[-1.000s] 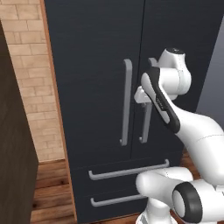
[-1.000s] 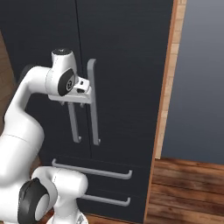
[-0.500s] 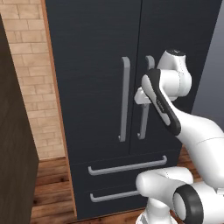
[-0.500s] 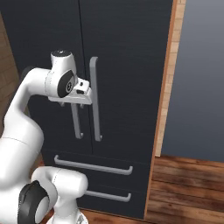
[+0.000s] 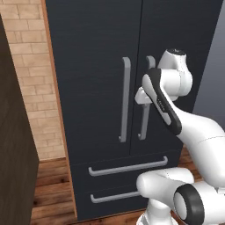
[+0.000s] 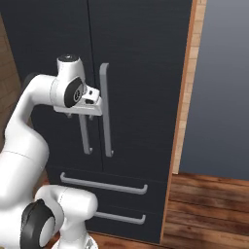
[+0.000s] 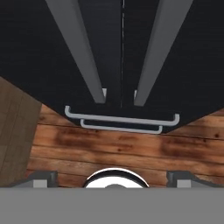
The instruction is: Open the fridge, remove the peach, lime, and chicken drumstick, and place them on any counter.
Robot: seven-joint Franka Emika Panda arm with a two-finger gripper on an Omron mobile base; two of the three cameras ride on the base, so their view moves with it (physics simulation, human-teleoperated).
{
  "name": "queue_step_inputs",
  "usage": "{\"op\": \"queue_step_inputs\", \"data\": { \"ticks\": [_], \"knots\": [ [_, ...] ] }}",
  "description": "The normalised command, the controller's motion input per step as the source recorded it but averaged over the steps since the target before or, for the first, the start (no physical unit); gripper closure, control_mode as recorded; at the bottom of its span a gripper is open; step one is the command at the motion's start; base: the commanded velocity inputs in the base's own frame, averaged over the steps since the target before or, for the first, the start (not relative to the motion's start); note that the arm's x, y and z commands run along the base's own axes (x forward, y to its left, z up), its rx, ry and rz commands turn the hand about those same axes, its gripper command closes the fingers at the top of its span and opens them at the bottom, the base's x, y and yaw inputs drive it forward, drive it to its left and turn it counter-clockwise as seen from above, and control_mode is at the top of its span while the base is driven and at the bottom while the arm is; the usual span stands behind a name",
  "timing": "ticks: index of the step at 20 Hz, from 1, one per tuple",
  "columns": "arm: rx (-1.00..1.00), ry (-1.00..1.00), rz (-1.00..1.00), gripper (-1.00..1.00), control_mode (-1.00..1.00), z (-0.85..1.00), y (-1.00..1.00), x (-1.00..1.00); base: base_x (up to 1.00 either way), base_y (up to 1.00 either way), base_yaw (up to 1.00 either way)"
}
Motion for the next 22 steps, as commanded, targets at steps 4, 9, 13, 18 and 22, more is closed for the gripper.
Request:
{"op": "queue_step_inputs", "data": {
  "ticks": [4, 9, 13, 18, 22],
  "knots": [
    [0.0, -0.19, 0.0, -1.0, -1.0, -0.27, 0.0, -0.01, 0.0, 0.0, 0.0],
    [0.12, -0.34, 0.0, -1.0, -1.0, -0.09, -0.06, 0.07, 0.0, 0.0, 0.0],
    [0.09, -0.05, -0.02, -1.0, -1.0, 0.04, -0.17, 0.22, 0.0, 0.0, 0.0],
    [0.03, 0.01, -0.1, -1.0, -1.0, 0.17, -0.26, 0.18, 0.0, 0.0, 0.0],
    [0.02, 0.01, -0.08, -1.0, -1.0, 0.08, -0.13, 0.43, 0.0, 0.0, 0.0]
  ]
}}
